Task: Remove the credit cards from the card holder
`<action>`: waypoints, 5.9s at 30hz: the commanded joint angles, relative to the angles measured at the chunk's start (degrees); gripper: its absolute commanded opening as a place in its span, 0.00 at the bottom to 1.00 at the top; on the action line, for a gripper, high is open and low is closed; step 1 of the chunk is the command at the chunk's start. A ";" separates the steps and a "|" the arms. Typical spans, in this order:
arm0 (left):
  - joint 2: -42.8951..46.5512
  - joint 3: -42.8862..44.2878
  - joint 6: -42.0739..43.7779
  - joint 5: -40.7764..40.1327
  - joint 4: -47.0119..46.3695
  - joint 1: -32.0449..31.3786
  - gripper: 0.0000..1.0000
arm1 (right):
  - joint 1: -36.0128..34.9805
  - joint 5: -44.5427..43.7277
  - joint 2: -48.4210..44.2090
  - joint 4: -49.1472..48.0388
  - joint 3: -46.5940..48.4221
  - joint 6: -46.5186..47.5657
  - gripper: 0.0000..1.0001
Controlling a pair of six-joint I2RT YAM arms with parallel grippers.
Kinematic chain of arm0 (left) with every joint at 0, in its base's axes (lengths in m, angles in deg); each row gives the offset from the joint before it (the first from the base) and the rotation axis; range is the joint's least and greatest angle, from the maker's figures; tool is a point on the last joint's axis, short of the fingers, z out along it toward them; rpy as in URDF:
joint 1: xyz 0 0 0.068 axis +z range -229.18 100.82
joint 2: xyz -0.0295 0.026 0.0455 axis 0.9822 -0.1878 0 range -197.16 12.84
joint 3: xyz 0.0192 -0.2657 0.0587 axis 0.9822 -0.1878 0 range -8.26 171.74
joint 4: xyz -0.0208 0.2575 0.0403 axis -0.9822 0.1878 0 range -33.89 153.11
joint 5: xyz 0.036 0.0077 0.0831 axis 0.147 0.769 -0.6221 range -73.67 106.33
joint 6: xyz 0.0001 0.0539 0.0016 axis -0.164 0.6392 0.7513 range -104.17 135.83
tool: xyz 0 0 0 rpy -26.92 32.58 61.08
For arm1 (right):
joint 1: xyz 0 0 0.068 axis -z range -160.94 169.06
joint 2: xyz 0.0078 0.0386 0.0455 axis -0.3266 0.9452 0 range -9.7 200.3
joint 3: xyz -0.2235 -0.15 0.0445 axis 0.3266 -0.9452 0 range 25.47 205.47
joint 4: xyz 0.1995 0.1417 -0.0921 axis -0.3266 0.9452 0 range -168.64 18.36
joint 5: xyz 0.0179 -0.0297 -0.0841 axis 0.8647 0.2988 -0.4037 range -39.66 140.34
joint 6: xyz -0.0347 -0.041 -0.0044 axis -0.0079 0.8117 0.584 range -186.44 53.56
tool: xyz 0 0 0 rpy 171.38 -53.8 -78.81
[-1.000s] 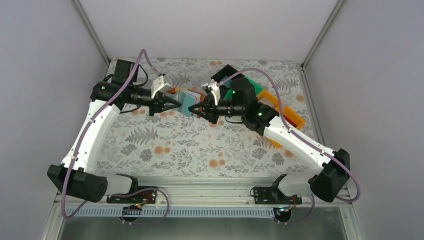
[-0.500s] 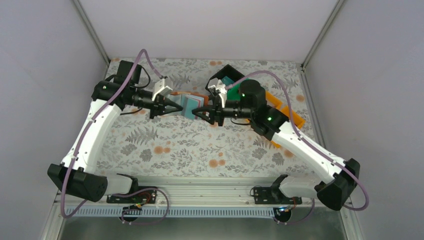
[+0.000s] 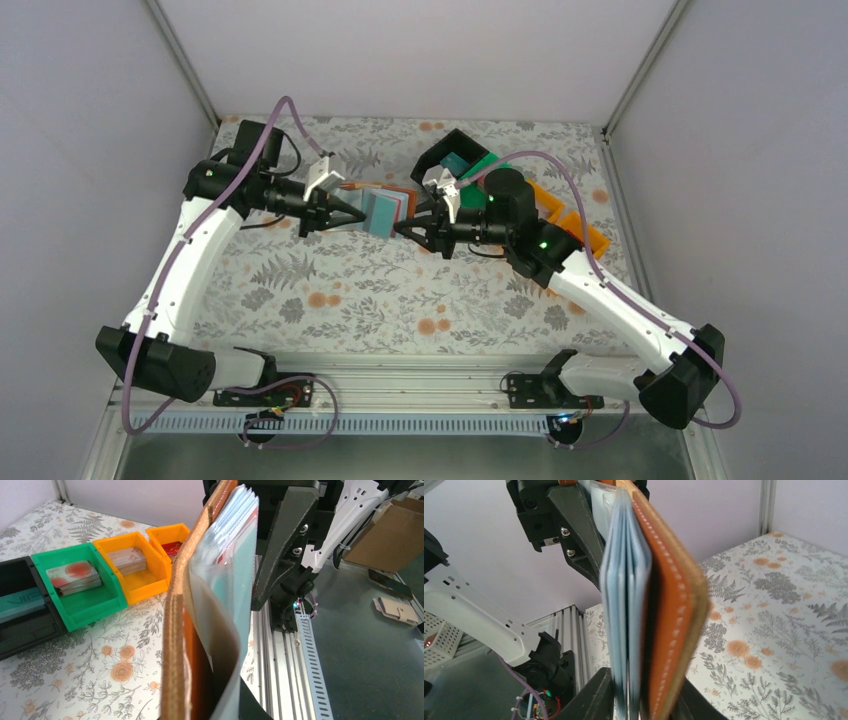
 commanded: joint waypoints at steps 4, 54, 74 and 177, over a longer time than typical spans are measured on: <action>0.19 1.89 2.87 3.82 1.09 0.02 0.02 | 0.64 -0.58 0.28 0.30 -0.45 0.90 0.22; -0.66 -4.92 -19.01 -31.78 -20.49 0.03 1.00 | -8.35 -58.40 35.49 41.94 38.49 -29.71 0.04; -2.83 -8.42 -24.88 -30.65 -24.77 -0.68 1.00 | -10.89 -34.71 34.98 27.65 41.64 -27.03 0.04; -3.02 3.02 3.46 -2.70 -2.03 9.74 0.63 | 0.27 0.98 15.46 11.89 16.60 -4.00 0.04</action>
